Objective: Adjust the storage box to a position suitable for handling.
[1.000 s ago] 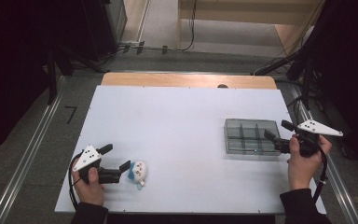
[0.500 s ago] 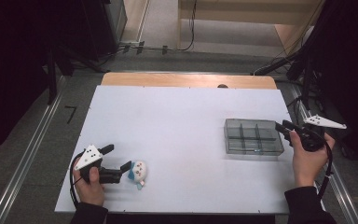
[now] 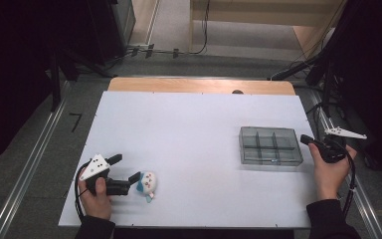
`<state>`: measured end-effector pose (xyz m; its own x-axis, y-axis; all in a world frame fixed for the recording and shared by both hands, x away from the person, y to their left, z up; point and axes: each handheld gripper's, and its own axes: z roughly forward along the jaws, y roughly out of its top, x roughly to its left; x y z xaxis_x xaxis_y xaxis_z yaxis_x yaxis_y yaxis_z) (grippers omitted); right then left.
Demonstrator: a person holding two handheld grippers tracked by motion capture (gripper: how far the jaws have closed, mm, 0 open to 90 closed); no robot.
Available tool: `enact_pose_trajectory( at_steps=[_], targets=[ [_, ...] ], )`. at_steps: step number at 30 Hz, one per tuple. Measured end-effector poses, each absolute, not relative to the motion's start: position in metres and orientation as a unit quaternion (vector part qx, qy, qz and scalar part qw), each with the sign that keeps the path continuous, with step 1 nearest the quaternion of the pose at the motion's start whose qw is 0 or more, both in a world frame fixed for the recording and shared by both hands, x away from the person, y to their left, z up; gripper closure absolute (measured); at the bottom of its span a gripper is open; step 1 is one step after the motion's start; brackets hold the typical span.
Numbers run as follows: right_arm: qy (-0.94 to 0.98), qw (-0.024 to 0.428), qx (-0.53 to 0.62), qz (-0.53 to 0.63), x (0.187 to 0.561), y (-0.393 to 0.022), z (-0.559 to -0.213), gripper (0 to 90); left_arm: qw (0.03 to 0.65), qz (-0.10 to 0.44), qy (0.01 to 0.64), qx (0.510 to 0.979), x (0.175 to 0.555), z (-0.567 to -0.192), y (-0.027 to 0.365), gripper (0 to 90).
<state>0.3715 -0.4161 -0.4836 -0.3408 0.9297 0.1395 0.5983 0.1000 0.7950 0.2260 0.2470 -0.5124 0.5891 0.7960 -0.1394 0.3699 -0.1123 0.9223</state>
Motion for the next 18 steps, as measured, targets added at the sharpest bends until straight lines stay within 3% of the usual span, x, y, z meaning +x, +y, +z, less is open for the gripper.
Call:
enact_pose_trajectory(
  at_steps=[9,18],
  targets=[
    [0.718,0.18,0.54,0.401,0.382,-0.42,-0.498,88.1,0.525,0.2,0.407,0.72,0.226,-0.512,0.247,1.0],
    [0.731,0.185,0.515,0.407,0.386,-0.421,-0.501,88.1,0.524,0.2,0.405,0.722,0.227,-0.513,0.246,1.0]
  ],
)
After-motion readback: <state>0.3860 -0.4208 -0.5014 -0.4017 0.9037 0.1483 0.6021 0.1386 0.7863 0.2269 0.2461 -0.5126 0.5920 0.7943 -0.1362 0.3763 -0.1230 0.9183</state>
